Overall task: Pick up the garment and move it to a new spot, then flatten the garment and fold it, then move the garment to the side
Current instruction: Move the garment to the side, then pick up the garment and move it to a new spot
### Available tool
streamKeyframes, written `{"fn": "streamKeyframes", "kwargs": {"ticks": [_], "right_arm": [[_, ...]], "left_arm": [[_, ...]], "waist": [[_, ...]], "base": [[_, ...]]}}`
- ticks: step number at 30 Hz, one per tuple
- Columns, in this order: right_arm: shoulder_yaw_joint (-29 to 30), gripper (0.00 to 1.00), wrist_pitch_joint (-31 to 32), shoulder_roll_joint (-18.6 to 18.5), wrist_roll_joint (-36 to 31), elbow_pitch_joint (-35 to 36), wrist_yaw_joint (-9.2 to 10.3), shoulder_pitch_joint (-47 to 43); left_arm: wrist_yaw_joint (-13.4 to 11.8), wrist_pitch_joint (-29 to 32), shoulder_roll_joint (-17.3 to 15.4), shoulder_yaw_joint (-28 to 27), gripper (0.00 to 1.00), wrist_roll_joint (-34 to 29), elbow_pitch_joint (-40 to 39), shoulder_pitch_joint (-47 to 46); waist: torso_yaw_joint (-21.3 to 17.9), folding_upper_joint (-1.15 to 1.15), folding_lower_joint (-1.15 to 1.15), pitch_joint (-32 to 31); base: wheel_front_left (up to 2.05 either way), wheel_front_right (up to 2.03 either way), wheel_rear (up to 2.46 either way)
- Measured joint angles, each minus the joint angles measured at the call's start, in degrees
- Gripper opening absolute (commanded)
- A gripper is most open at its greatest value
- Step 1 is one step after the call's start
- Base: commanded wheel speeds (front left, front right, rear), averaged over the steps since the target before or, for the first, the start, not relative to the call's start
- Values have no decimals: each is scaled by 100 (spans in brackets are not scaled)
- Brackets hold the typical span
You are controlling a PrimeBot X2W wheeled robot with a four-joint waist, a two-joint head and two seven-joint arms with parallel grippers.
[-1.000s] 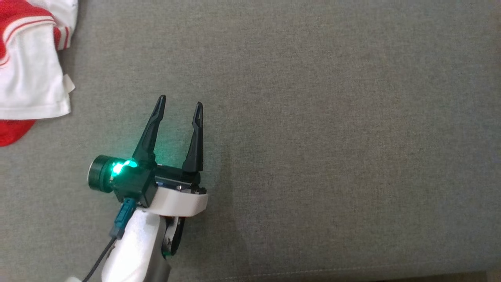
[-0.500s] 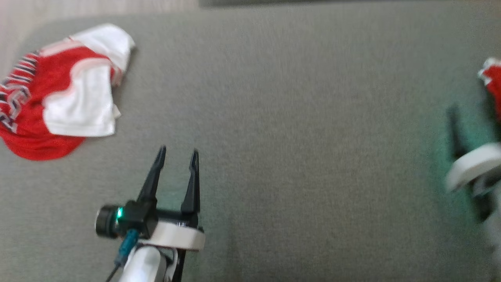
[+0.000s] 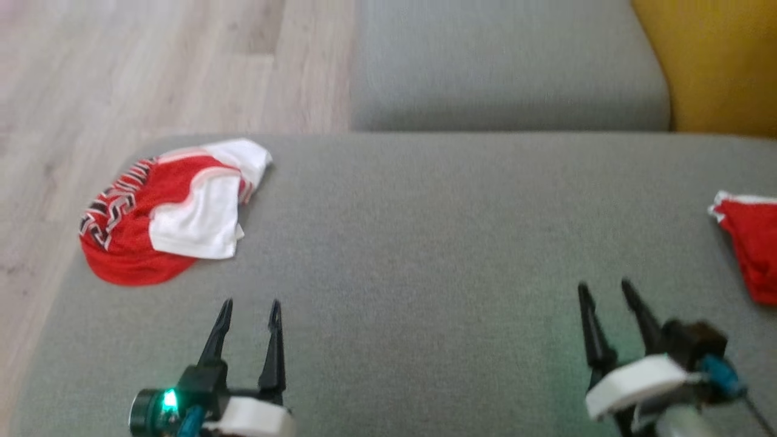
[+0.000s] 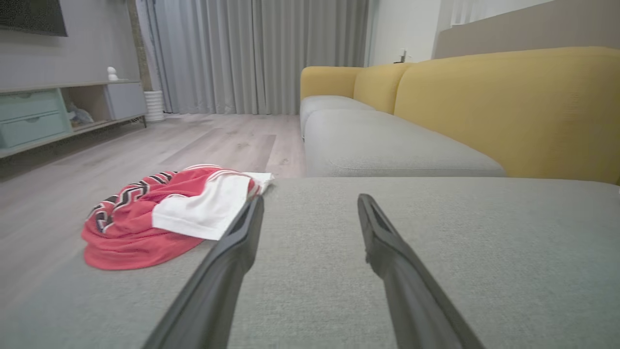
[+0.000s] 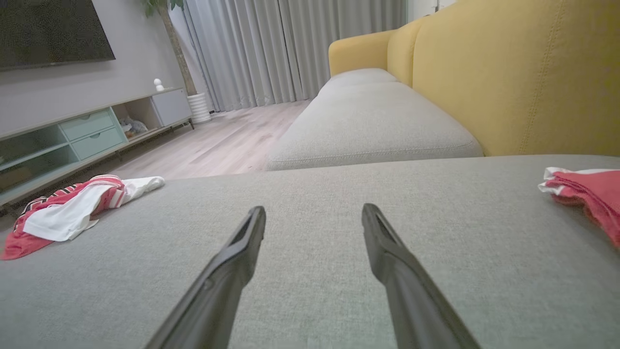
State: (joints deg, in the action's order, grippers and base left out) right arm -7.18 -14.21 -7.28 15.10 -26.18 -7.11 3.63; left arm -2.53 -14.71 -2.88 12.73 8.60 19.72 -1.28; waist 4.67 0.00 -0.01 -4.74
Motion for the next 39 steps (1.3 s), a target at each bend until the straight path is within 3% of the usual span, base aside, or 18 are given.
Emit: {"fn": "streamKeyframes", "kwargs": {"ticks": [6,28,33,39], "right_arm": [[-19,100,0,199,-281,148,0,-566],[339,100,0,327,-559,403,0,-911],[422,100,0,328,-560,428,0,-920],[411,100,0,324,-568,534,0,-911]], "left_arm": [[3,0,-9,-185,100,-162,-23,342],[-1,0,-9,-318,100,-201,36,423],[-5,0,-9,-310,100,-202,33,409],[7,0,-9,-334,100,-211,-16,399]], "waist": [[15,0,0,-276],[-61,0,1,-386],[137,0,2,-341],[640,0,2,-248]], "base": [[0,0,0],[0,0,0],[0,0,0],[0,0,0]]}}
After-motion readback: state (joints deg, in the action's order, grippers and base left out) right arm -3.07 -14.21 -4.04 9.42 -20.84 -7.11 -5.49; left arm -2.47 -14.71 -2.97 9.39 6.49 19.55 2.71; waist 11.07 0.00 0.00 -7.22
